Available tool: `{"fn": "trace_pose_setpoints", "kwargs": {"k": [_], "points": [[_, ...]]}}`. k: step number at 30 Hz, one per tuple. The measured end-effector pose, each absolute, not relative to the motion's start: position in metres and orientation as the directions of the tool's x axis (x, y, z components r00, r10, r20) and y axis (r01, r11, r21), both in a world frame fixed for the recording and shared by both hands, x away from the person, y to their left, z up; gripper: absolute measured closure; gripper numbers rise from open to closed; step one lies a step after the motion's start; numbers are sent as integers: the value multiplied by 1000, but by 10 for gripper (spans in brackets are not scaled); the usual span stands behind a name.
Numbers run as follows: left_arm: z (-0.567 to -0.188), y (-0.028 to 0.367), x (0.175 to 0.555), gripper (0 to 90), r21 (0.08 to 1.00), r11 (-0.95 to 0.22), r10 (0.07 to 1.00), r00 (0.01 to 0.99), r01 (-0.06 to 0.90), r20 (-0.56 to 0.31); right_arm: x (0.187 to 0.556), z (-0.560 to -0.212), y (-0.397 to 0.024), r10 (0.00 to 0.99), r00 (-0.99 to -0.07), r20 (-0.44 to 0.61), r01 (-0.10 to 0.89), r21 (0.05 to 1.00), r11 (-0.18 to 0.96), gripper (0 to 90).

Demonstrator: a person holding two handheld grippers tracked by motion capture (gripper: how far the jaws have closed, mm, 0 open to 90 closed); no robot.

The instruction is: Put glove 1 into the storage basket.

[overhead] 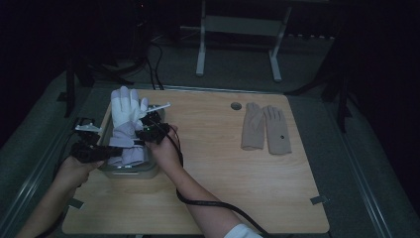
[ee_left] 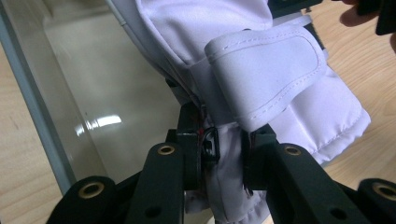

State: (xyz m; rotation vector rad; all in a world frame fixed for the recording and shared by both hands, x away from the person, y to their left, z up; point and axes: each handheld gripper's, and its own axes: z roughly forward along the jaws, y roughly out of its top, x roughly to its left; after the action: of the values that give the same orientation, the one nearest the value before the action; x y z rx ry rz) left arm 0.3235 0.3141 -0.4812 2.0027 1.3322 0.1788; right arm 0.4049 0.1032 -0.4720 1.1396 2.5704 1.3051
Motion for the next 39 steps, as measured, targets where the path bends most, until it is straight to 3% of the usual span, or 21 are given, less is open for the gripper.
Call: {"fn": "trace_pose_setpoints", "kwargs": {"k": [12,17,28,32,33,39], "points": [[-496,308,325,703,602,-222,859,446,767,-251,409,-493,100,665,-657,355,686,647,332,791],[-495,308,322,625,608,-212,871,430,765,-237,411,-495,99,664,-636,394,710,635,303,792],[-487,309,314,577,631,-212,887,418,746,-196,410,-501,100,677,-626,386,719,623,309,790],[-476,309,314,620,686,-184,895,409,704,-179,410,-504,102,688,-629,361,715,615,331,789],[-475,306,315,704,696,-190,896,412,693,-166,410,-504,102,689,-629,359,716,614,334,788],[-476,282,333,862,716,-238,910,409,656,-73,410,-504,104,695,-637,333,708,610,356,781]]}}
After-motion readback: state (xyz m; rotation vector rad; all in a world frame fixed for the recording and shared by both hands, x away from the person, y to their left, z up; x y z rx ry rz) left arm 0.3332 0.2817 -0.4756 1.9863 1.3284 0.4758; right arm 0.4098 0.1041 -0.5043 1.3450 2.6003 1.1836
